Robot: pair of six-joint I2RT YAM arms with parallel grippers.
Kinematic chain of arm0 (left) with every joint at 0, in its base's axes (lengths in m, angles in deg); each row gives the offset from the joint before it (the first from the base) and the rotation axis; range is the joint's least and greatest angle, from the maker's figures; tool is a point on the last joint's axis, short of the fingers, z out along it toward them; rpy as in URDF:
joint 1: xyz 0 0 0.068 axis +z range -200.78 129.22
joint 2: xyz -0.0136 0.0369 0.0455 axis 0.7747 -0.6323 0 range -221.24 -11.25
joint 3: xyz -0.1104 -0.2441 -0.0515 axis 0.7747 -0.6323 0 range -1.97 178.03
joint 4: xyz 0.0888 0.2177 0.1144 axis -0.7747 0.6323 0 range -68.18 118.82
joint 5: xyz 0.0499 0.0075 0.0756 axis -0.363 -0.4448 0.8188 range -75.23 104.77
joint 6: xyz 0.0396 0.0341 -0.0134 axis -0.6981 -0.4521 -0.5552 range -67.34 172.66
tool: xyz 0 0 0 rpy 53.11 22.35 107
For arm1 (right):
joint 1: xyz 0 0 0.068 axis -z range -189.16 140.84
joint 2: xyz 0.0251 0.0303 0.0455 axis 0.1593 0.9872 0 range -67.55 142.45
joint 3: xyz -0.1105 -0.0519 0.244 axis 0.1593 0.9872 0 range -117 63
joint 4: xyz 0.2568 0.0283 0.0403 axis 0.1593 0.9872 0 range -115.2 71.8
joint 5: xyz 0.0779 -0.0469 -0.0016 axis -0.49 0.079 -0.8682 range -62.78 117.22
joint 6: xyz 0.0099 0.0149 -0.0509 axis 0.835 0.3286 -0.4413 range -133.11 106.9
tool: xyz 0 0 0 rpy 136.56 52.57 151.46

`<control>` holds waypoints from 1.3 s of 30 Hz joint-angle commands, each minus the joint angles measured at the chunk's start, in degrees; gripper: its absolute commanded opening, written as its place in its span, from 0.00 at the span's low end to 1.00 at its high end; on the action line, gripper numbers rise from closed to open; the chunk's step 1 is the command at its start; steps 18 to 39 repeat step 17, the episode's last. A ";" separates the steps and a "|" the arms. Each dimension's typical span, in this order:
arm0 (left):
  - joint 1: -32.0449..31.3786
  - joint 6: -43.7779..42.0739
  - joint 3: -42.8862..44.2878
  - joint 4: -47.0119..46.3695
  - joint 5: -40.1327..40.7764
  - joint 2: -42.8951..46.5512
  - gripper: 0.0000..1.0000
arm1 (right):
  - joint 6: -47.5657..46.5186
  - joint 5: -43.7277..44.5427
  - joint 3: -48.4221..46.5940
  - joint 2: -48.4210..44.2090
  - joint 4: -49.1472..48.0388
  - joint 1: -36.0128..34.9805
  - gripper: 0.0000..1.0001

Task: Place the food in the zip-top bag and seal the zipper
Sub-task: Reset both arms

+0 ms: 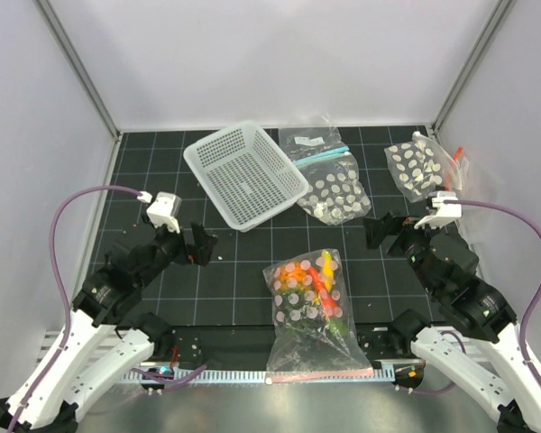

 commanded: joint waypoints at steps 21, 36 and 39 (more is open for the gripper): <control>0.43 -1.23 -0.33 -3.18 0.63 1.46 1.00 | 1.88 2.58 0.39 -1.30 0.95 0.00 0.99; 0.43 -1.23 -0.33 -3.18 0.63 1.46 1.00 | 1.88 2.58 0.39 -1.30 0.95 0.00 0.99; 0.43 -1.23 -0.33 -3.18 0.63 1.46 1.00 | 1.88 2.58 0.39 -1.30 0.95 0.00 0.99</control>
